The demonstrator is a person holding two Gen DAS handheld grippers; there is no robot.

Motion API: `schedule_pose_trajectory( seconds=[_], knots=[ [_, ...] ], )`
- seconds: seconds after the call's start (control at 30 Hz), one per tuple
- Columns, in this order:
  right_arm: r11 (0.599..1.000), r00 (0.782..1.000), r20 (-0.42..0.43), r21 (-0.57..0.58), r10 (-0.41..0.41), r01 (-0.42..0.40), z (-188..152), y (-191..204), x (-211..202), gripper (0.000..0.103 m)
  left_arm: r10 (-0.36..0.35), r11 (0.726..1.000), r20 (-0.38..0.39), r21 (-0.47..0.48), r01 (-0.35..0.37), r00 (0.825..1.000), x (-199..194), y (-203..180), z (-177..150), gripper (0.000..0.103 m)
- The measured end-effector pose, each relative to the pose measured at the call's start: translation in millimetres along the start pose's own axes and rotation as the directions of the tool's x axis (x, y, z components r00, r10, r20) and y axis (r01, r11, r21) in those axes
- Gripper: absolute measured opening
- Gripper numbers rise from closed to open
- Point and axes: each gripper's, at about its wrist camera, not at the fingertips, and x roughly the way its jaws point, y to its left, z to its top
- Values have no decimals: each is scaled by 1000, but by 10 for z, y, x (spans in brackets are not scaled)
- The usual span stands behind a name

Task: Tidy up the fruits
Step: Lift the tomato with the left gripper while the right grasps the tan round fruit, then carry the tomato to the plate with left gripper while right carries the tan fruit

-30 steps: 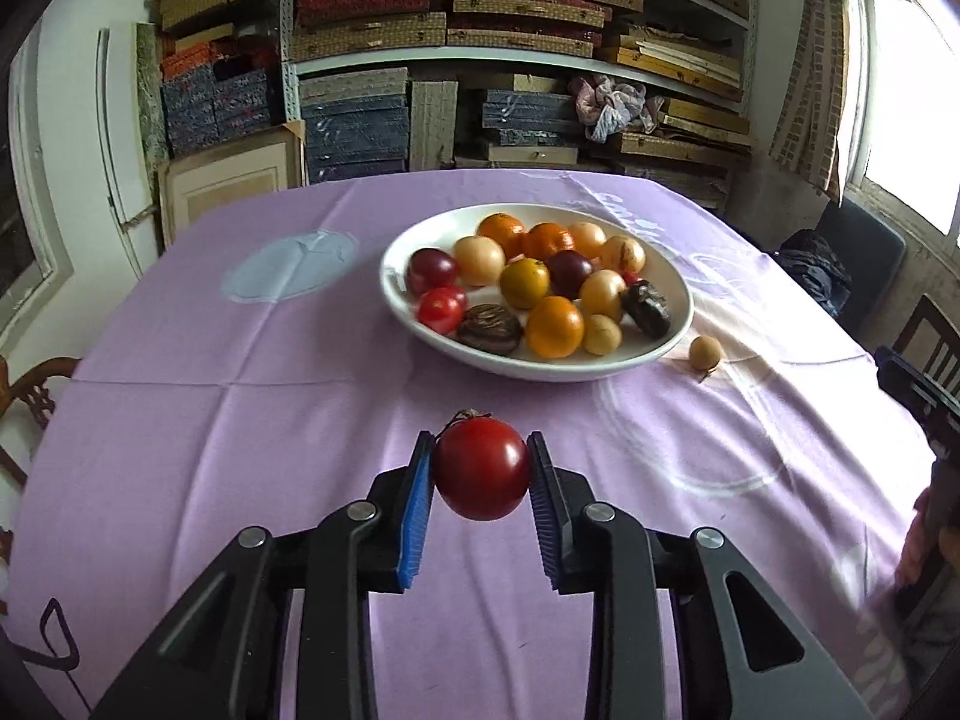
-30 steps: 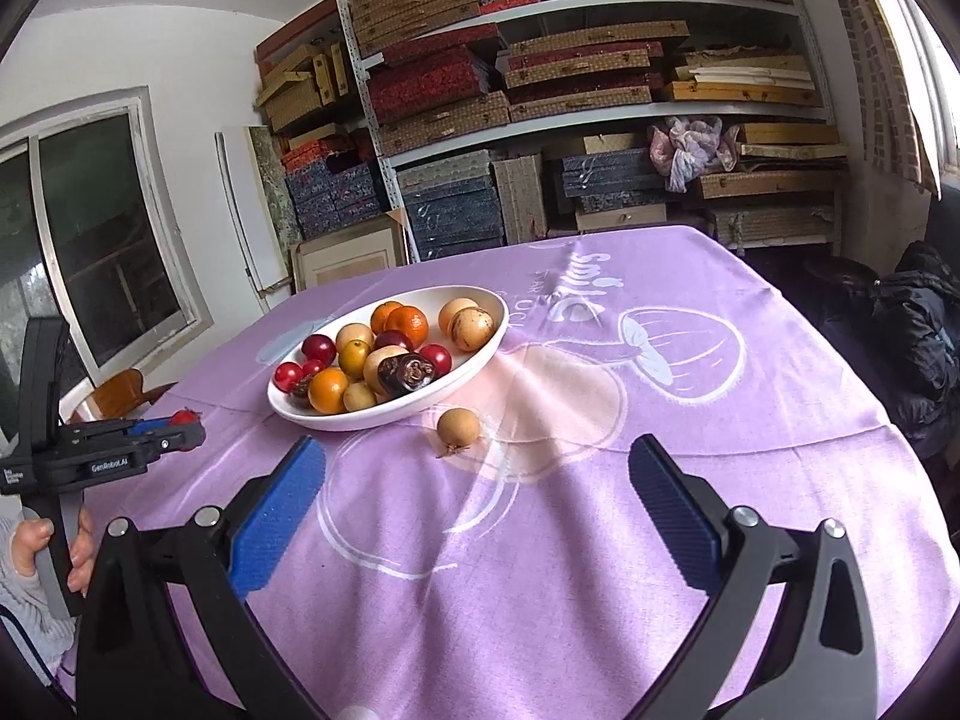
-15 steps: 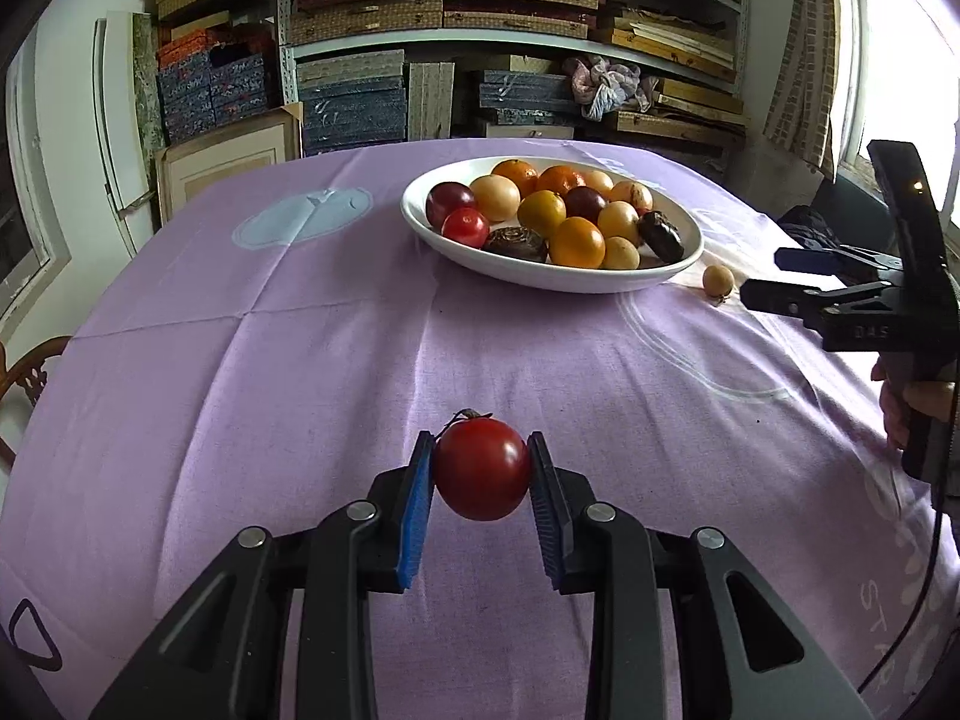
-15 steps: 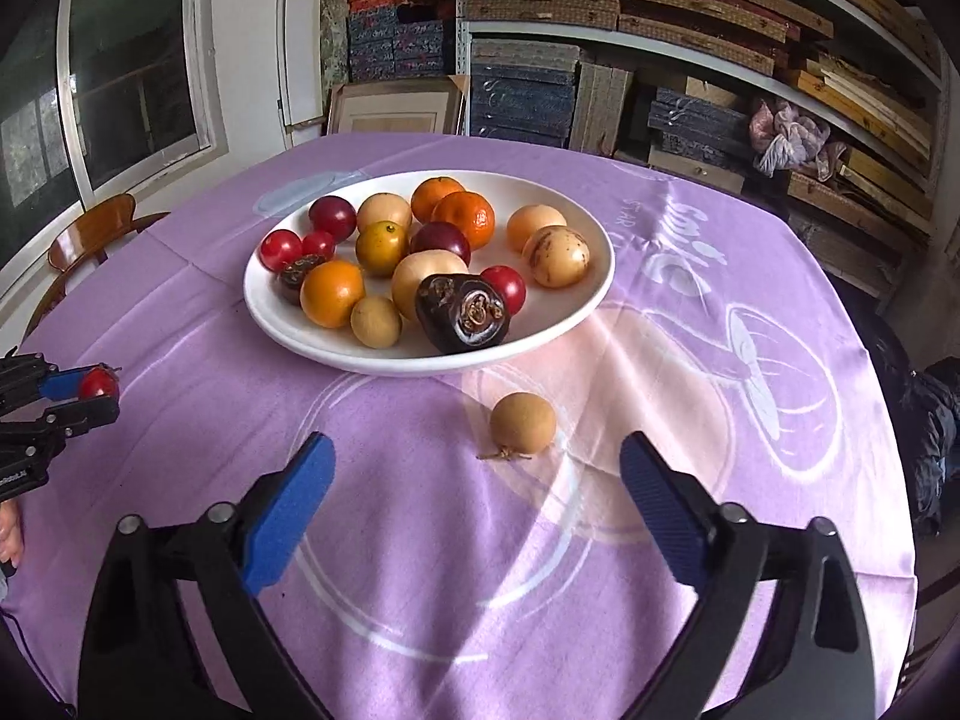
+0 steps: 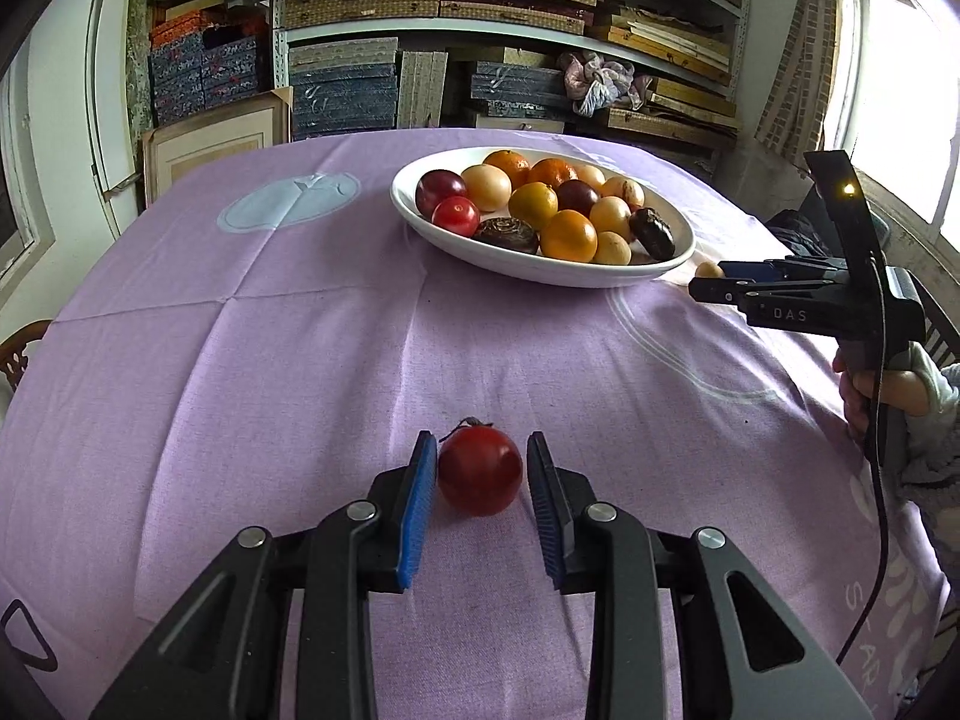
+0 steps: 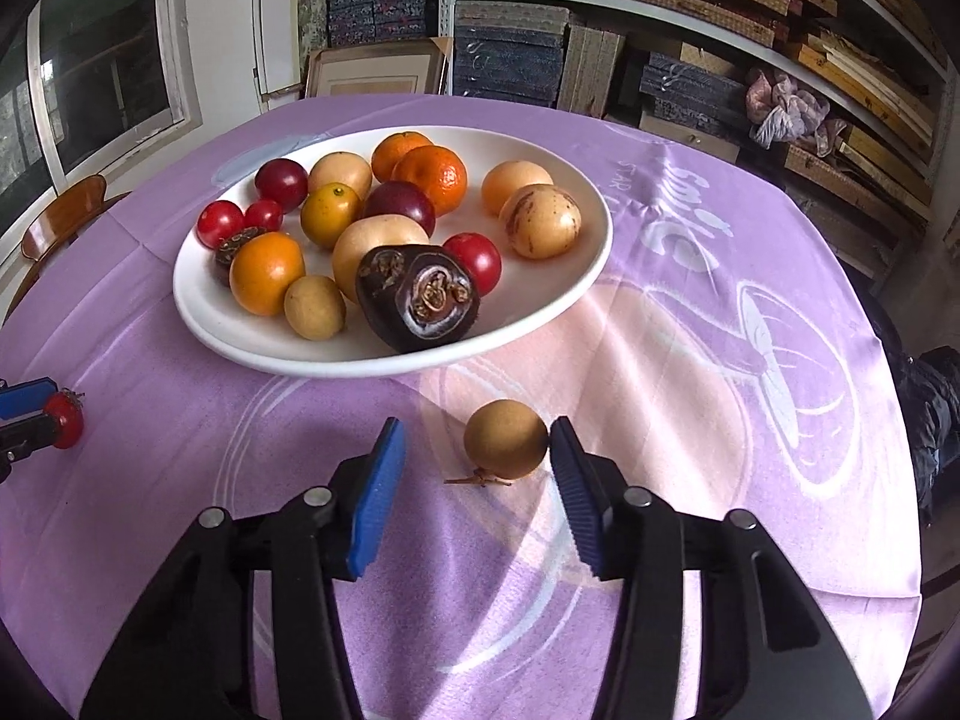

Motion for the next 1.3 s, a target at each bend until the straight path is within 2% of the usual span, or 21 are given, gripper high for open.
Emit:
schedule_pose_trajectory(
  seconds=[0.07, 0.13, 0.27, 0.47, 0.77, 0.87, 0.93, 1.0, 1.1, 1.17, 1.3],
  knots=[
    [1000, 1000, -14, 18, 18, -17, 0, -49, 40, 37, -3, 1000, -2, -2, 3, 1000, -1, -4, 3, 32],
    [999, 999, -34, 30, 28, -27, 5, -76, 90, 33, -7, 1000, -9, -9, 7, 1000, 14, 14, 4, 32],
    [999, 999, -33, 30, 29, -28, 19, -74, 120, 33, -24, 999, -35, -49, 22, 999, 83, 79, 32, 33],
    [998, 998, -31, 43, 48, -46, 28, -70, 136, 29, -50, 997, -79, -58, 45, 996, 188, 95, 57, 32],
    [998, 998, -33, 43, 44, -43, 2, -59, 129, 29, -43, 998, -81, -51, 39, 996, 194, 95, 54, 31],
    [995, 995, -32, 51, 90, -88, -112, 24, -7, 29, -18, 998, -59, -65, 14, 998, 152, 115, 56, 31],
    [995, 995, -17, 21, 98, -98, -243, 126, -198, 29, 27, 998, -43, -58, -29, 999, 75, 132, 56, 31],
    [993, 993, 3, 12, 114, -114, -350, 154, -443, 29, 42, 998, -20, -55, -43, 999, -68, 148, 138, 31],
    [995, 990, 104, 14, 96, -98, -282, 65, -1002, 29, 85, 996, 79, -28, -83, 993, -508, 115, 485, 30],
    [992, 969, 223, 44, 103, -116, -85, -73, -1543, 29, 110, 994, 172, -10, -110, 979, -907, 69, 837, 30],
    [989, 892, 438, 38, 111, -142, 378, -214, -2561, 29, 124, 990, 297, 20, -136, 947, -1467, -104, 1439, 30]
  ],
)
